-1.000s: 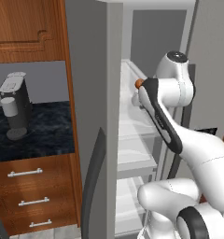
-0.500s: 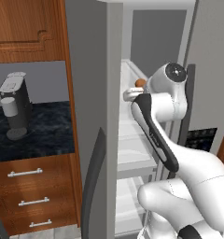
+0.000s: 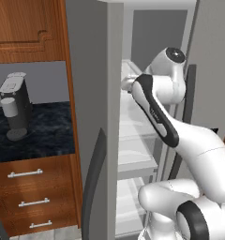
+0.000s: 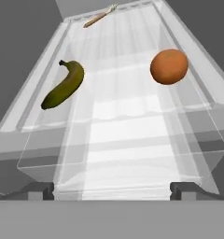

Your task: Pick the banana and tangerine from the fridge and place them on the plate next to the blender to make a fruit smoothie.

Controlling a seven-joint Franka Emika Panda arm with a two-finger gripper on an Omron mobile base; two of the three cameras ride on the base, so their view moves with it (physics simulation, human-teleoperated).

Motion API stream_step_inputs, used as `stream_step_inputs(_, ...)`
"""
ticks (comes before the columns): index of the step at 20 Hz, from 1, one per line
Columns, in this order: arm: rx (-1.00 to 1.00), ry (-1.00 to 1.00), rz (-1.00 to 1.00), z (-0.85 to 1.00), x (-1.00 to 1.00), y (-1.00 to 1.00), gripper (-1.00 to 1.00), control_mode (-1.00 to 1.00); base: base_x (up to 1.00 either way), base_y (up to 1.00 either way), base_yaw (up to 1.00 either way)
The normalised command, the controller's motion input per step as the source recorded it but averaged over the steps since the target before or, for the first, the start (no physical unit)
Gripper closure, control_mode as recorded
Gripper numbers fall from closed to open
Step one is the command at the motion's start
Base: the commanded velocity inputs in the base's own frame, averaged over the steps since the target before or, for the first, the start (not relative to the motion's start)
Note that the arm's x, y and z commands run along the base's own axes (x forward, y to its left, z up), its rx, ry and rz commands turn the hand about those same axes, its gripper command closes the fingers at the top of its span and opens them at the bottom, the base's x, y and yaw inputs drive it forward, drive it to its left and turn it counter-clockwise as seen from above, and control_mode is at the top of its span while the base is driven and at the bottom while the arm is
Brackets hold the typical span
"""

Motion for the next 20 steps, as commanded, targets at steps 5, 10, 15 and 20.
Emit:
stream_step_inputs(5, -0.03, 0.01, 0.0, -0.08, 0.0, 0.1, -1.0, -1.0, 0.0, 0.0, 0.0)
stream_step_inputs(10, 0.0, 0.0, 0.01, -0.18, 0.03, 0.42, -1.0, -1.0, 0.0, 0.0, 0.0)
stream_step_inputs(15, 0.0, 0.0, 0.0, -0.14, 0.16, 0.41, -1.0, -1.0, 0.0, 0.0, 0.0)
stream_step_inputs(20, 0.0, 0.02, 0.0, 0.0, 0.24, 0.26, -1.0, -1.0, 0.0, 0.0, 0.0)
